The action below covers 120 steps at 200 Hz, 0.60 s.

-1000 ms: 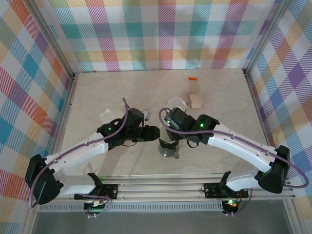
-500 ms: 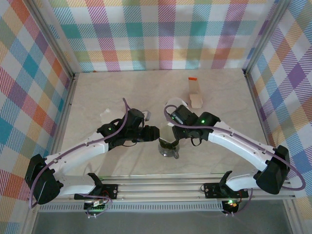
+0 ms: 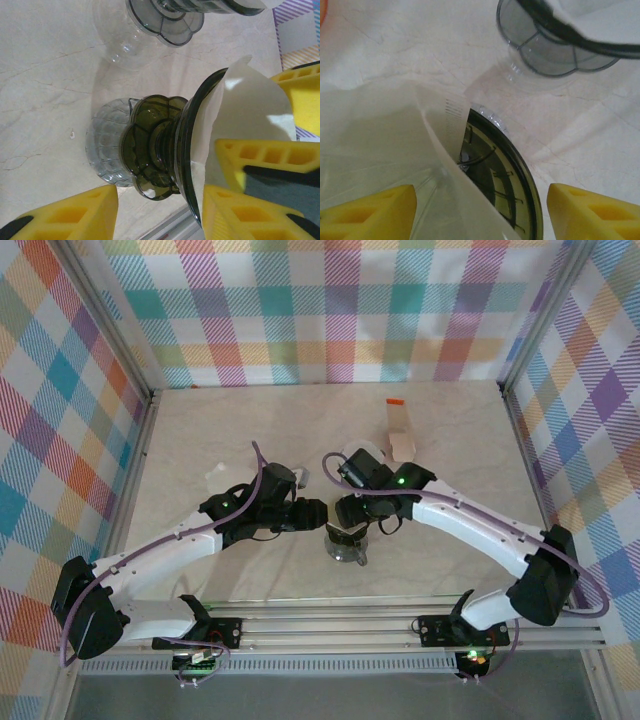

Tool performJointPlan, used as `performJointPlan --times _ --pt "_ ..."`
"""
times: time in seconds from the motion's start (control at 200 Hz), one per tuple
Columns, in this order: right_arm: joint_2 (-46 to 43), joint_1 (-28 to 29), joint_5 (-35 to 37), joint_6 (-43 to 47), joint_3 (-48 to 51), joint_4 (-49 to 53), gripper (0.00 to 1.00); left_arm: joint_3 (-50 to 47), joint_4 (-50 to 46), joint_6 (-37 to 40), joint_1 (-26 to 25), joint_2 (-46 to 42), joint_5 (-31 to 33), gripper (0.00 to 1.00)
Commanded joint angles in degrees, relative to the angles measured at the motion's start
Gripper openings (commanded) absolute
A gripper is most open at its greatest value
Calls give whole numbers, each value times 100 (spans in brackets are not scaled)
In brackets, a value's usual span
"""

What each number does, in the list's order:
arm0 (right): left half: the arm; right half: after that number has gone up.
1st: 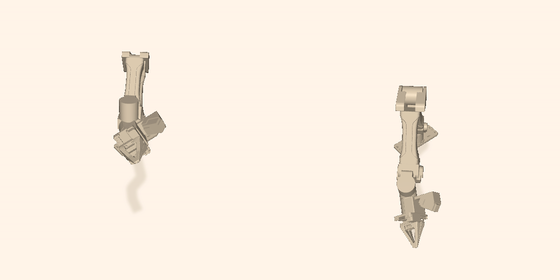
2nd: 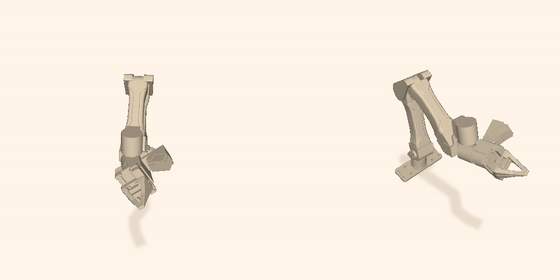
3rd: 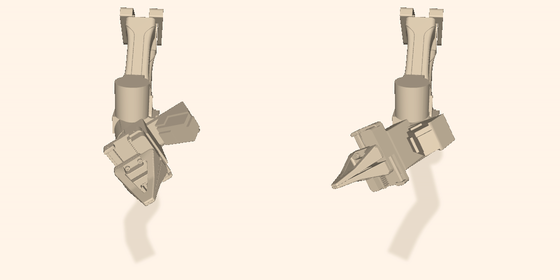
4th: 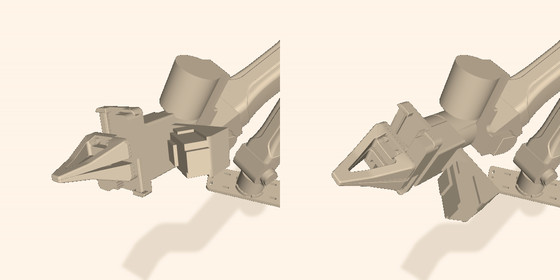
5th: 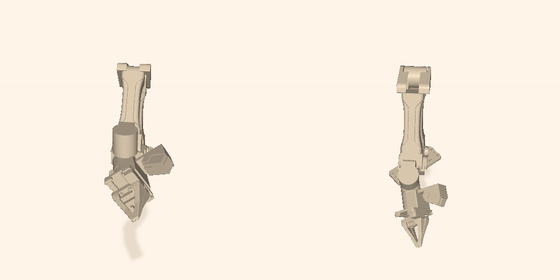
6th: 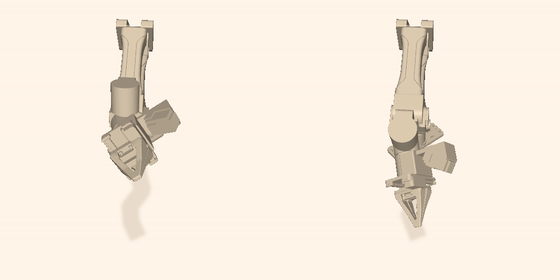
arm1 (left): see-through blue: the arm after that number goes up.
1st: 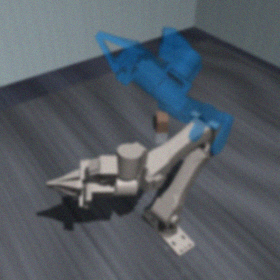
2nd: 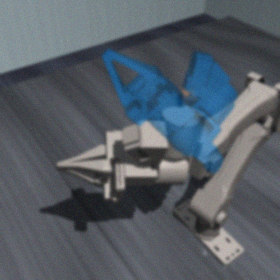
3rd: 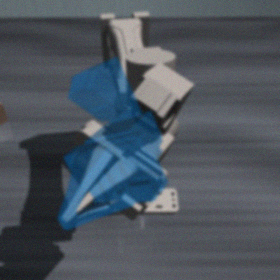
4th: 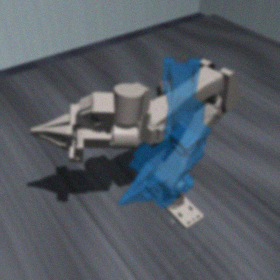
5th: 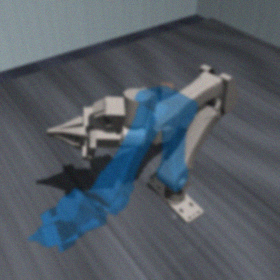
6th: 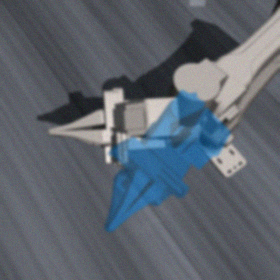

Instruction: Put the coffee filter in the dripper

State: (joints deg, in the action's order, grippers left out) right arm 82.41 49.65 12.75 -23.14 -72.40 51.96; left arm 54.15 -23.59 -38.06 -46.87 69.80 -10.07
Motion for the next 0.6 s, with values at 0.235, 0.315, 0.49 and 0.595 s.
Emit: performJointPlan --times 0.235,0.315,0.49,0.595 --pt "241 -291 -317 110 -95 257 70 3 44 80 -112 61 -116 47" --pt "344 -295 -344 156 -117 265 70 0 41 80 -120 63 -114 47" --pt "493 -297 -363 244 -213 269 70 17 30 89 -120 93 -118 47" --pt "542 -292 -320 300 -214 275 69 16 26 89 -127 95 -110 47"
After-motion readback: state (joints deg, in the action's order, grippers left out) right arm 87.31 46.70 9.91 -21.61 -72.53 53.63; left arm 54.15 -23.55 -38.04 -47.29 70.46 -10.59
